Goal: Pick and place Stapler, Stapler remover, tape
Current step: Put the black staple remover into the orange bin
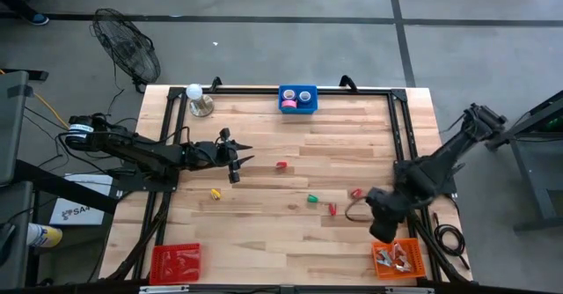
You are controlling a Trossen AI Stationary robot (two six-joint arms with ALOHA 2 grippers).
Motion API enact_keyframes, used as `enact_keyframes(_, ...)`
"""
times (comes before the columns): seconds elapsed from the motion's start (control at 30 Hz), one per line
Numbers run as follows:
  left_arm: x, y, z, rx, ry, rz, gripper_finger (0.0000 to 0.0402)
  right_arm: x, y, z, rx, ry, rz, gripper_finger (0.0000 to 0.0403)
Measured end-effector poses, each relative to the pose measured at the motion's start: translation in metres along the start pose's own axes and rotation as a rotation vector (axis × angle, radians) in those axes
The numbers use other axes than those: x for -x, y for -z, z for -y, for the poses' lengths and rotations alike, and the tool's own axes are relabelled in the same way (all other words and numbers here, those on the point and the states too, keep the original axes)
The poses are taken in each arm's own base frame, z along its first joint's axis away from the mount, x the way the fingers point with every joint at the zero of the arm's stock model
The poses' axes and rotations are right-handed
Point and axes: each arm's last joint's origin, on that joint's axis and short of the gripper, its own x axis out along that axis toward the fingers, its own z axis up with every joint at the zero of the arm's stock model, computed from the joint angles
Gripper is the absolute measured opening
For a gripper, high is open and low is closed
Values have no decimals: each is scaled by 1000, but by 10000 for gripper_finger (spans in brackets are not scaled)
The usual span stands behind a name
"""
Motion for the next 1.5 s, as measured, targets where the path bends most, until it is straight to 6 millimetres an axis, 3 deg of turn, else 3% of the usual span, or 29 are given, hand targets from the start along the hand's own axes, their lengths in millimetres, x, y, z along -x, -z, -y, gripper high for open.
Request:
enact_keyframes(0.27,0,0,0,-2,0,0,138,-12,40,-2,-170,23,11,81)
enact_keyframes(0.5,0,0,0,-2,0,0,138,-37,58,-13,-251,41,-24,81)
enact_keyframes(1.03,0,-1,0,-3,-1,7,138,-84,58,-29,-279,97,-48,96)
enact_keyframes(1.27,0,-1,0,-2,-1,8,138,-90,57,-27,-305,150,-48,105)
enact_keyframes(1.5,0,-1,0,-2,-1,8,138,-90,57,-23,-330,198,-72,139)
